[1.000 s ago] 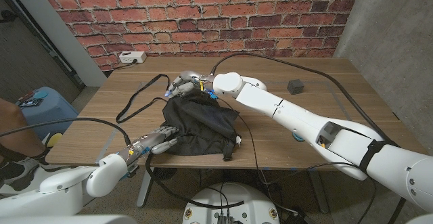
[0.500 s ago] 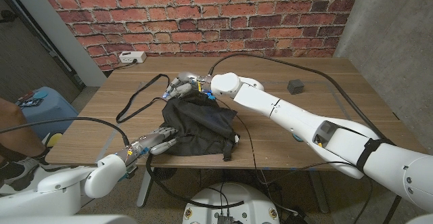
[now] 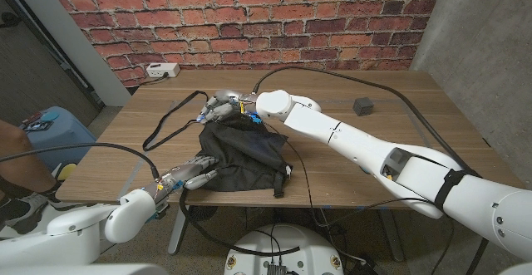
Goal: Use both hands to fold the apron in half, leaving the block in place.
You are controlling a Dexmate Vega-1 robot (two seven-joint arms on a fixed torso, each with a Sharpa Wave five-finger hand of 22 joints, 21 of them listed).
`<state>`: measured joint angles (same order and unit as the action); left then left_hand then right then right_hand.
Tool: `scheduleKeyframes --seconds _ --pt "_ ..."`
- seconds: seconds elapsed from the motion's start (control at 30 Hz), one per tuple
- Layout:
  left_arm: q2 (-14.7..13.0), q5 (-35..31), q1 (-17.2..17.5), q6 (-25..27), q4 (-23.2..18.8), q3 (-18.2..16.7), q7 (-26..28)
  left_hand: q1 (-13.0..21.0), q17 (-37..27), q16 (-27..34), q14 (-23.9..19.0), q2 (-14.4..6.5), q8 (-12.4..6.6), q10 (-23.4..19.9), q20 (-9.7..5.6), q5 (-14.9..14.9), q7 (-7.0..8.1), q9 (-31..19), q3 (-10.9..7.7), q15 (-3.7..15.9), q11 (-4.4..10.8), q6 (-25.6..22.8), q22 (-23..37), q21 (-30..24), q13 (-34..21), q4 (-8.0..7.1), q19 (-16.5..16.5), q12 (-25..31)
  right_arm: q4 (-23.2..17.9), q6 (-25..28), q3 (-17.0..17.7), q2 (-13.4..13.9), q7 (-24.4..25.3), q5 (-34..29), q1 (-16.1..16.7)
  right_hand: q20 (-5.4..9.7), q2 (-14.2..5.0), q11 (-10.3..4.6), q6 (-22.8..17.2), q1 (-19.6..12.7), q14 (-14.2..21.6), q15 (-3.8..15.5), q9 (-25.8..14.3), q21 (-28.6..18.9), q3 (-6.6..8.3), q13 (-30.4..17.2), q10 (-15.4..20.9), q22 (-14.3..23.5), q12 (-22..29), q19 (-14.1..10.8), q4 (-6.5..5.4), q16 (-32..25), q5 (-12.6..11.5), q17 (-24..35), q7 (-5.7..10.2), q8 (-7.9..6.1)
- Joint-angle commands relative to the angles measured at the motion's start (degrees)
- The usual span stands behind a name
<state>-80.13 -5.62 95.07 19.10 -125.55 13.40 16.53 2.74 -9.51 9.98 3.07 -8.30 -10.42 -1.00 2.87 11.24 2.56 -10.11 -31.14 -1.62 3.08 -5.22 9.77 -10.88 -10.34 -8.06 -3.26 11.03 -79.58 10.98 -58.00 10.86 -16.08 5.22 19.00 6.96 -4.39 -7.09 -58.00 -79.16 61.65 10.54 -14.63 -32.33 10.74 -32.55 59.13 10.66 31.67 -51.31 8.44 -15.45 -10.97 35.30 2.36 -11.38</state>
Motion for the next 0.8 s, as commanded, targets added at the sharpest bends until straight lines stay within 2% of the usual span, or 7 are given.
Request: scheduleKeyframes --seconds 0.03,0.2,0.5,0.63,0.67,0.7,0.8 --pt "-0.25 0.37 -1.72 0.40 -0.49 1.60 0.38 0.34 -0.29 0.22 0.27 0.05 -0.15 -0.19 0.19 -0.13 -0.05 -0.09 -0.69 0.15 0.02 -0.45 0.14 -0.14 -0.14 -0.01 0.36 0.33 1.42 -0.57 -0.42 -1.30 -0.33 -0.21 -0.54 1.10 -0.09 0.07 0.49 -0.13 0.08 3.33 -0.14 -0.24 -0.20 -0.05 -0.26 -0.05 -0.18 0.17 0.09 0.25 0.10 0.15 -0.37 0.03" --pt "-0.78 0.77 -2.17 0.27 -0.52 2.10 0.51 0.34 -0.29 0.23 0.25 0.04 -0.17 -0.23 0.21 -0.12 -0.12 -0.09 -0.75 0.19 0.04 -0.52 0.14 -0.14 -0.14 -0.01 0.37 0.35 1.94 -0.82 -0.52 -1.83 -0.51 -0.12 -0.74 0.97 -0.32 0.13 1.30 -0.11 -0.25 3.26 -0.12 -0.27 -0.23 0.44 -0.64 -0.08 -0.71 0.42 0.04 0.56 0.15 0.04 -0.50 0.27" --pt "-1.74 2.06 -2.43 -0.19 -0.45 2.50 1.80 0.33 -0.30 0.23 0.26 0.05 -0.14 -0.18 0.22 -0.12 -0.06 -0.09 -0.88 0.18 0.08 -0.44 0.14 -0.14 -0.14 -0.02 0.37 0.34 3.74 -1.68 -1.11 -3.24 -1.14 -0.35 -1.69 0.55 -0.82 1.06 3.99 1.61 -2.14 2.93 0.01 -0.11 -1.24 2.22 -2.72 -0.23 -2.72 1.44 -0.83 1.04 0.33 0.47 -1.03 0.73" --pt "-2.09 2.63 -2.66 -0.50 -0.42 2.77 2.23 0.32 -0.30 0.23 0.26 0.06 -0.15 -0.18 0.20 -0.13 -0.07 -0.09 -0.93 0.12 0.03 -0.47 0.14 -0.14 -0.14 -0.02 0.35 0.34 4.73 -1.94 -1.35 -3.86 -1.64 -0.34 -2.20 0.32 -1.18 1.72 5.45 3.22 -3.47 2.61 0.10 -0.05 -1.80 3.03 -3.66 -0.33 -3.68 1.68 -1.57 1.63 0.40 0.31 -1.31 0.87" --pt "-2.13 2.76 -2.70 -0.51 -0.43 2.84 2.41 0.32 -0.30 0.23 0.25 0.06 -0.16 -0.18 0.25 -0.13 -0.04 -0.09 -0.93 0.16 0.02 -0.50 0.14 -0.14 -0.14 -0.02 0.36 0.34 5.17 -2.24 -1.41 -4.04 -1.90 -0.31 -2.39 0.28 -1.27 2.16 5.97 3.52 -3.76 2.66 0.15 0.01 -1.88 3.35 -4.94 -0.36 -4.42 1.85 -1.63 1.80 0.39 0.19 -1.43 0.91" --pt "-2.20 3.10 -2.67 -0.57 -0.47 2.82 2.58 0.32 -0.30 0.24 0.24 0.06 -0.17 -0.19 0.27 -0.13 -0.04 -0.09 -0.94 0.12 0.04 -0.52 0.14 -0.14 -0.14 -0.03 0.36 0.34 5.37 -2.28 -1.36 -4.17 -1.96 -0.21 -2.43 0.23 -1.32 2.03 6.34 4.47 -4.47 1.90 0.19 0.02 -2.17 3.63 -5.28 -0.38 -4.79 1.88 -2.10 2.24 0.46 -0.10 -1.51 0.89" --pt "-2.85 4.50 -2.02 -0.81 -0.79 2.20 3.73 0.31 -0.30 0.23 0.26 0.07 -0.17 -0.19 0.33 -0.13 -0.02 -0.09 -0.97 0.14 0.03 -0.52 0.14 -0.12 -0.14 -0.03 0.32 0.34 5.87 -2.59 -1.35 -4.39 -2.23 -0.12 -2.61 -0.06 -1.12 2.60 7.21 6.71 -4.98 1.37 0.38 0.11 -2.87 4.44 -7.23 -0.46 -6.27 2.04 -3.03 2.90 0.59 -1.03 -1.65 0.79"
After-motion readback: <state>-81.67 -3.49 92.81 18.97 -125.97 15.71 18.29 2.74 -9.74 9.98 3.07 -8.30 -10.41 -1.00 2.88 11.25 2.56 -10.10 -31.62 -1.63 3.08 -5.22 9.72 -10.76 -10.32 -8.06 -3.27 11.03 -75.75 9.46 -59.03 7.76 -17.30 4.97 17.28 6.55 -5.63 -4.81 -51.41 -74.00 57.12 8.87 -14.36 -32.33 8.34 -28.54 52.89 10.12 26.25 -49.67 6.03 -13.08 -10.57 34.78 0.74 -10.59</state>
